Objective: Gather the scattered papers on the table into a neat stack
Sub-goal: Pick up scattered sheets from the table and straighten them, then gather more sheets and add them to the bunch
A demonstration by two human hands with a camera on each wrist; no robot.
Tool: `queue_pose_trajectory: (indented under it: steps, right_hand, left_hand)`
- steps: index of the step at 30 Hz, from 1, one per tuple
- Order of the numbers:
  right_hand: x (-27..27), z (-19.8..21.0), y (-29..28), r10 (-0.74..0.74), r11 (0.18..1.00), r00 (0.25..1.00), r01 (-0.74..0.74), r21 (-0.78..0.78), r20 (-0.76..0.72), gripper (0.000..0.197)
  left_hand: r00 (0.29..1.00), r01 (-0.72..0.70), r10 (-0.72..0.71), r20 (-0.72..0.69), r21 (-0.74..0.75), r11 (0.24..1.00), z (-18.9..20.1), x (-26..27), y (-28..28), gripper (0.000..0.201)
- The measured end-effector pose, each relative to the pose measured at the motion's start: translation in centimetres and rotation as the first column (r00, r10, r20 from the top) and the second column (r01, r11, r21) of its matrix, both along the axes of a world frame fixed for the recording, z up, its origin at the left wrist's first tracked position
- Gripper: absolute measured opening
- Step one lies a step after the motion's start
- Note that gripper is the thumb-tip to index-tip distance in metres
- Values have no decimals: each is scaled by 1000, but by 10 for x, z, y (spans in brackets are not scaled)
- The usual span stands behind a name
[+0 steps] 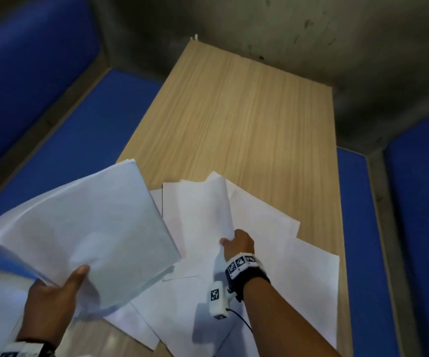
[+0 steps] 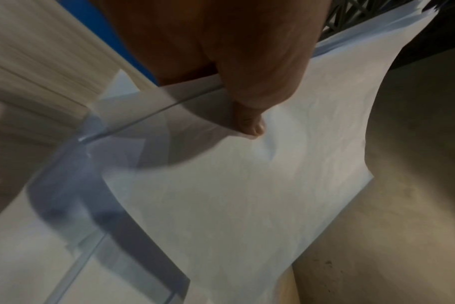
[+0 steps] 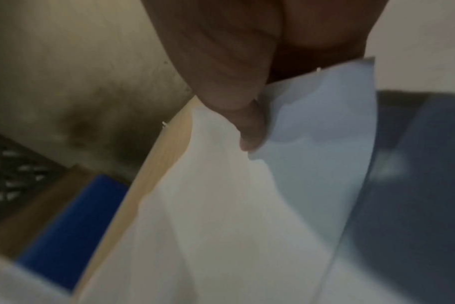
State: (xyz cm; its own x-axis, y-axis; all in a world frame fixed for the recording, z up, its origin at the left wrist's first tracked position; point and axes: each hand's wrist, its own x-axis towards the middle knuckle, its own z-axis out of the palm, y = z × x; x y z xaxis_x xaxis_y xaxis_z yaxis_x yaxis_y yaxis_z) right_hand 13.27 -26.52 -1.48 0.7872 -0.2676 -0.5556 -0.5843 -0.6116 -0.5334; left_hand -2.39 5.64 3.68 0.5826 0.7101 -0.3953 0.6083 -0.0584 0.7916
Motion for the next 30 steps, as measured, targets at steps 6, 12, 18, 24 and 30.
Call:
queue_pose_trajectory:
  steps: [6, 12, 18, 24, 30]
  right_hand:
    - [-28, 17, -75, -212, 973, 977, 213, -95, 13, 17]
    - [-54, -5, -94, -288, 918, 950, 239, -317, -119, 70]
    - [-49, -8, -97, -391, 920, 919, 386, -72, -58, 29]
    - [-78, 16, -149, -407, 913, 913, 408, -31, 35, 32]
    - [-137, 23, -216, -473, 843, 881, 447, -299, -16, 56]
  left_hand:
    - [999, -22, 22, -35, 3, 1000, -12, -8, -5, 41]
    - [993, 51, -51, -109, 3, 999, -9, -2, -24, 43]
    - [985, 150, -146, -94, 34, 988, -9, 0, -32, 63]
    - [981, 182, -180, -71, 23, 983, -73, -15, -1, 91]
    - [970, 240, -238, -40, 41, 970, -23, -11, -41, 55]
